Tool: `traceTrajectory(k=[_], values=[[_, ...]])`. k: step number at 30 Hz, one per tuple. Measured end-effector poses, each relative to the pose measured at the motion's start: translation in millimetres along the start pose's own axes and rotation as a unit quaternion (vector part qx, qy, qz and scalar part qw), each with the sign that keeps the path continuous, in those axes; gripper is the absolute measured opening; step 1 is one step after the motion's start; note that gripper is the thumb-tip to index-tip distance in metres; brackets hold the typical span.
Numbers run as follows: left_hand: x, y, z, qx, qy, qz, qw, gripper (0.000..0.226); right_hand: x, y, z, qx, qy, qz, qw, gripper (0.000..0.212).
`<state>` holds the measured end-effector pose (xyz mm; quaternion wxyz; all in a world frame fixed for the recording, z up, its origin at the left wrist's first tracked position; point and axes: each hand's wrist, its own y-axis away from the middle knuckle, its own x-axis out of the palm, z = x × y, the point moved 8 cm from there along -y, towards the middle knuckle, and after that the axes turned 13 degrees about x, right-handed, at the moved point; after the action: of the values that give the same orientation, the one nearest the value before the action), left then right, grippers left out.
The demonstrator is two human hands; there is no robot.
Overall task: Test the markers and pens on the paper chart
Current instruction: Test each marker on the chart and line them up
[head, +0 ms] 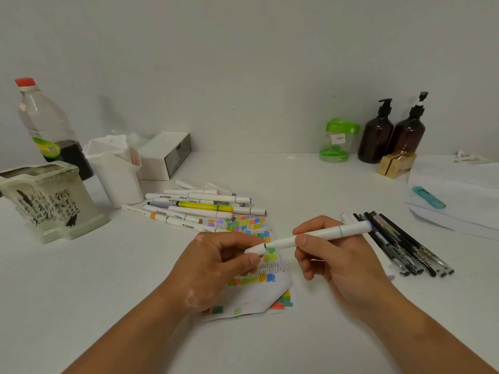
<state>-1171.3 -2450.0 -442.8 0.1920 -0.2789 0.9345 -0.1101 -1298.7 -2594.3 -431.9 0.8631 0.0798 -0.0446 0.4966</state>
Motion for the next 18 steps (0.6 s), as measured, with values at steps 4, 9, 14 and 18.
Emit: traceTrajectory(k=[4, 9, 14, 18], values=[[4, 2, -3, 0.014, -0.030, 0.016, 0.999, 0.028, 11, 3, -2, -0.001, 0.044, 0.025, 0.999, 0.006], [2, 3, -7, 0.035, -0.018, 0.006, 0.999, 0.028, 14, 4, 0, 0.007, 0.019, 0.024, 1.000, 0.003], [-1, 3, -2, 0.036, -0.045, -0.003, 0.998, 0.029, 20, 4, -3, 0.000, 0.046, 0.020, 0.999, 0.012], [-7, -2, -6, 0.053, -0.024, -0.011, 0.998, 0.024, 22, 7, 5, -0.028, 0.088, 0.045, 0.995, 0.010]])
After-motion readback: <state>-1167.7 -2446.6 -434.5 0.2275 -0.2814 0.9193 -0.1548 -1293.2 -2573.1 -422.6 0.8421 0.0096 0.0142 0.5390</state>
